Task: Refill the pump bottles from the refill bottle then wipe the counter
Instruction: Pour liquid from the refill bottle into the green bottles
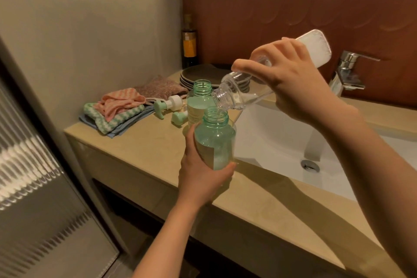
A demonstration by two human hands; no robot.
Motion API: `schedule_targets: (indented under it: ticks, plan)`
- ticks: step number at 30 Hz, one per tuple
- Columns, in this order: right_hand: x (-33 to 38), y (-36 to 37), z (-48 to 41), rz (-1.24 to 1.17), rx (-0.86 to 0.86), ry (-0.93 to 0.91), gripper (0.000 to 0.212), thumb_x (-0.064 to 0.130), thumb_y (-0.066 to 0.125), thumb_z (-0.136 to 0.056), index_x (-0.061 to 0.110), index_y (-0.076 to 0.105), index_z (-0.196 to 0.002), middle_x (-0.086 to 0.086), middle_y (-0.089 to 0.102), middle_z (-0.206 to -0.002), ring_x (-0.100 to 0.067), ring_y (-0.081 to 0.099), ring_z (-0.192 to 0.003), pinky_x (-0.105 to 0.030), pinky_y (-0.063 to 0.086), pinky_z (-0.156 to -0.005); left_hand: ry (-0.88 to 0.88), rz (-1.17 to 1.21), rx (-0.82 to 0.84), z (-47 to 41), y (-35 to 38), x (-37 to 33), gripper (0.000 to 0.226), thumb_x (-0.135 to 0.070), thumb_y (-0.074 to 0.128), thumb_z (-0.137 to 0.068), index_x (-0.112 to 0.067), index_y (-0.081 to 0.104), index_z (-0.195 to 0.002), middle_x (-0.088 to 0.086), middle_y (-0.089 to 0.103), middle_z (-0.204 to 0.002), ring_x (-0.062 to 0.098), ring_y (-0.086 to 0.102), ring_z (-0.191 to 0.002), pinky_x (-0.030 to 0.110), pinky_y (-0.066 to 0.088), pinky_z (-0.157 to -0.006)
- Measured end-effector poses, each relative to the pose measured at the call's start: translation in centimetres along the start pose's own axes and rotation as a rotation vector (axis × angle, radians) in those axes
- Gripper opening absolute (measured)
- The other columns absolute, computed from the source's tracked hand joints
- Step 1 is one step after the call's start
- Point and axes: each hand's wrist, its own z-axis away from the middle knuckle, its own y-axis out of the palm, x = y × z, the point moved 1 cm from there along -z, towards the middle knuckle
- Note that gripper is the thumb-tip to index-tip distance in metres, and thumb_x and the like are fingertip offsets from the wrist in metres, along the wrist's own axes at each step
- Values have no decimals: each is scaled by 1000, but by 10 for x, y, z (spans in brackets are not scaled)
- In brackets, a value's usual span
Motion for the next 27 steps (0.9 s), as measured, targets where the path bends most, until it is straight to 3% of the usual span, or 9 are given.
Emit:
schedule_targets:
  ticks: [10,14,27]
  plan:
    - [-1,-1,0,16,3,-18,73,-15,49,-73,26,39,-133,-16,51,-118,-37,44,-106,-49,31,-94,-16,1,7,0,0,1,105,-30,86,-60,-54,15,-133,-10,44,-138,17,43,-126,43,40,-104]
    - [-1,-1,-1,16,4,-29,75,-14,54,-72,28,38,-133,-16,51,-119,-36,44,-107,-49,30,-95,-16,0,14,0,1,3,106,-30,85,-61,-53,14,-135,-10,43,-139,16,42,-126,35,39,-102]
    - [-2,-9,-5,40,24,-70,63,0,43,-76,27,44,-133,-17,52,-119,-38,44,-110,-51,29,-96,-7,8,15,0,1,5,105,-30,85,-61,-51,15,-136,-10,43,-138,15,43,-125,31,37,-99]
